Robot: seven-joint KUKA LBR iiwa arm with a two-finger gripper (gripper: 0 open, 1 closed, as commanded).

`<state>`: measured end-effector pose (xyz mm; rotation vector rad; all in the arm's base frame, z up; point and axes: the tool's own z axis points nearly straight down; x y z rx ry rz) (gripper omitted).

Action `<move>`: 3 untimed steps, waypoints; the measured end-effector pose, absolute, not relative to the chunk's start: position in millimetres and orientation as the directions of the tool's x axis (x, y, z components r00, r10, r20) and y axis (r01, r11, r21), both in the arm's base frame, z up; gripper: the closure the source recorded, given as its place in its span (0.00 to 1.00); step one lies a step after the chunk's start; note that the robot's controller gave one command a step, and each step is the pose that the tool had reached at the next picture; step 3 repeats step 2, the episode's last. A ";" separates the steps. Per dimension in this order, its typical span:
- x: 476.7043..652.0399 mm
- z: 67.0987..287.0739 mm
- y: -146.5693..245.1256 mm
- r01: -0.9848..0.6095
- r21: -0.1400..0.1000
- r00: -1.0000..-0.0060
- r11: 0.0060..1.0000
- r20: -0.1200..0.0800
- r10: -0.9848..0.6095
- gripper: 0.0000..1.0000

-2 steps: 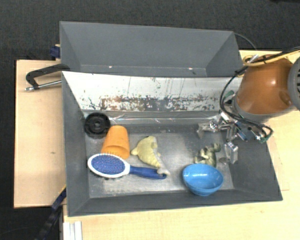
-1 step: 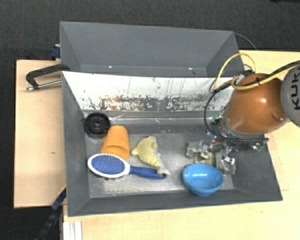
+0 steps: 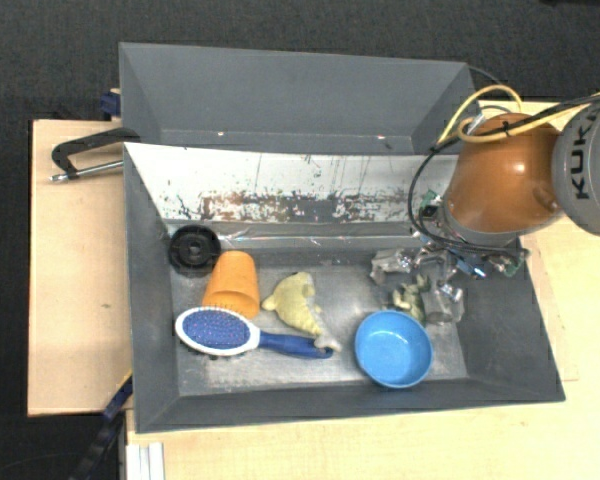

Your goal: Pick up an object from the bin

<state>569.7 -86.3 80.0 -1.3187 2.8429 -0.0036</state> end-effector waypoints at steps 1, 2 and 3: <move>569.1 80.1 -86.7 -0.763 -0.004 -0.646 0.646 -0.005 -0.763 1.00; 586.0 296.0 -129.9 -0.765 -0.014 -0.644 0.644 -0.008 -0.765 1.00; 586.0 296.0 -129.9 -0.765 -0.014 -0.644 0.644 -0.008 -0.765 1.00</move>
Offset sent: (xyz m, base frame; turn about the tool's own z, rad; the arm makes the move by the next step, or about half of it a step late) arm 0.0000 0.0000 0.0000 0.0000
